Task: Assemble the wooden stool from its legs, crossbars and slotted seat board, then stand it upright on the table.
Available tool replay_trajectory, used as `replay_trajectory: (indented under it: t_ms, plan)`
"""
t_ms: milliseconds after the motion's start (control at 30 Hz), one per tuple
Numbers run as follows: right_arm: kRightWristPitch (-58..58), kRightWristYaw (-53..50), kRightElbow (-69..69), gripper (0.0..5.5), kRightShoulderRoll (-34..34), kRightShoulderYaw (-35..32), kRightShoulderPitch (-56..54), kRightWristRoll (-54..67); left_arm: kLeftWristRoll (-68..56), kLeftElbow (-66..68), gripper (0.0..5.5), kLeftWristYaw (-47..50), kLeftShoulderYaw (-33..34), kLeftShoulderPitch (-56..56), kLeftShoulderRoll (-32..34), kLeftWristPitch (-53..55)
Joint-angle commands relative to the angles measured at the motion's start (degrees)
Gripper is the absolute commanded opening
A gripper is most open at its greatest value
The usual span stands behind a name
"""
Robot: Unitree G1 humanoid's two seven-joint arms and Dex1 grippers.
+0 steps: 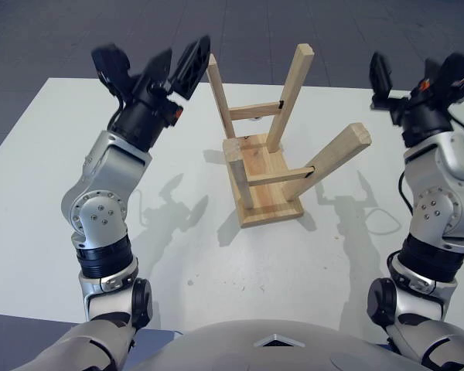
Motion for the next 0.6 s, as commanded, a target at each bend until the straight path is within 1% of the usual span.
replay_trajectory:
  t_ms: [33,67,133,267,300,400,433,500,600]
  plan:
    - [1.40,0.59,-7.32,5.35,3.51,0.68,-2.94,10.35,-2.63,-6.74,5.40,3.63,-4.60,-6.14,-1.20,2.44]
    - [2.69,-0.57,-9.58,5.35,4.82,1.28,-2.45,13.93,-3.73,-8.63,5.40,4.28,-5.48,-5.80,-1.04,3.00]
    - [4.81,-1.06,-14.21,5.35,4.94,3.48,0.19,17.77,-6.69,-11.46,5.40,5.91,-6.20,-5.07,-0.59,4.04]
    - [7.48,-1.80,-20.00,5.35,3.43,7.48,11.58,17.94,-9.03,-12.60,5.40,7.09,-7.03,1.29,1.01,5.56]
    - [7.63,-2.16,-19.67,5.35,3.42,7.71,14.37,17.14,-7.77,-12.22,5.40,6.87,-8.39,3.82,0.90,5.61]
    - [5.50,-2.09,-18.26,5.35,3.27,10.51,20.82,12.27,0.97,-8.69,5.40,4.92,-16.40,11.20,0.71,4.73]
    - [4.54,-2.24,-18.51,5.35,4.12,11.00,20.67,12.69,2.78,-7.86,5.40,4.73,-17.76,12.40,0.09,4.11]
    - [2.53,-3.05,-18.96,5.35,6.07,10.67,18.36,15.13,3.01,-7.58,5.40,3.94,-18.04,12.54,-1.16,3.23]
    - [0.61,-5.98,-17.67,5.35,7.98,7.50,13.06,20.89,4.64,-5.69,5.40,1.48,-16.33,8.82,0.59,2.49]
